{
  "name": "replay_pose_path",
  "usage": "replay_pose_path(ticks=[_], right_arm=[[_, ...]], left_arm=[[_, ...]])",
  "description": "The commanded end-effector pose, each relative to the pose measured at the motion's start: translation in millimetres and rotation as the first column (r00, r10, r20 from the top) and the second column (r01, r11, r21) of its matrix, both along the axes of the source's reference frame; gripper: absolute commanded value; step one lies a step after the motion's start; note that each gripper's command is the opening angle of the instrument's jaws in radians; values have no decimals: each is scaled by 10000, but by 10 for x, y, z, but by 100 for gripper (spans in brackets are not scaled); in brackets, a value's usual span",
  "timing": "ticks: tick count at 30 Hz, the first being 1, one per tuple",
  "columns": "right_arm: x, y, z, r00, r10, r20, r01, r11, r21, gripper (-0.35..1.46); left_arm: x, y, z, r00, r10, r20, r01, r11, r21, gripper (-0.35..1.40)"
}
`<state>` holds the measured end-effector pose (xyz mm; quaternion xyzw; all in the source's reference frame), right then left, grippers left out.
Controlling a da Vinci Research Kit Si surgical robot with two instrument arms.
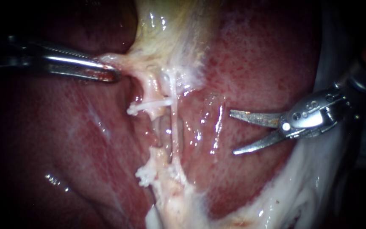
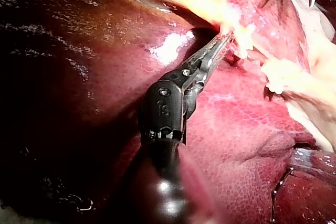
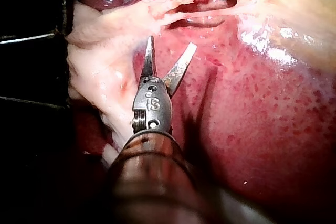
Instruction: Go back from the cut left tube
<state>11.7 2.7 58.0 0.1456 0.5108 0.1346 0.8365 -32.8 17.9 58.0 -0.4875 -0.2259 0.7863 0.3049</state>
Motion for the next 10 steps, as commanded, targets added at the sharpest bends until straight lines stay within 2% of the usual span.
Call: replay_pose_path(ticks=[1,7,9,10], right_arm=[[0,0,0,10000,0,-2,0,10000,0,145],[0,0,0,10000,21,14,-21,10000,-13,145],[1,0,0,9998,-147,-114,148,9999,86,145],[3,0,1,9991,-338,-262,343,9992,193,145]], left_arm=[[-1,0,1,10000,4,0,-4,10000,10,-35],[0,1,-1,10000,9,8,-9,10000,23,-35],[1,2,-3,10000,15,15,-15,10000,36,-35],[2,3,-5,10000,23,24,-24,10000,48,-35]])
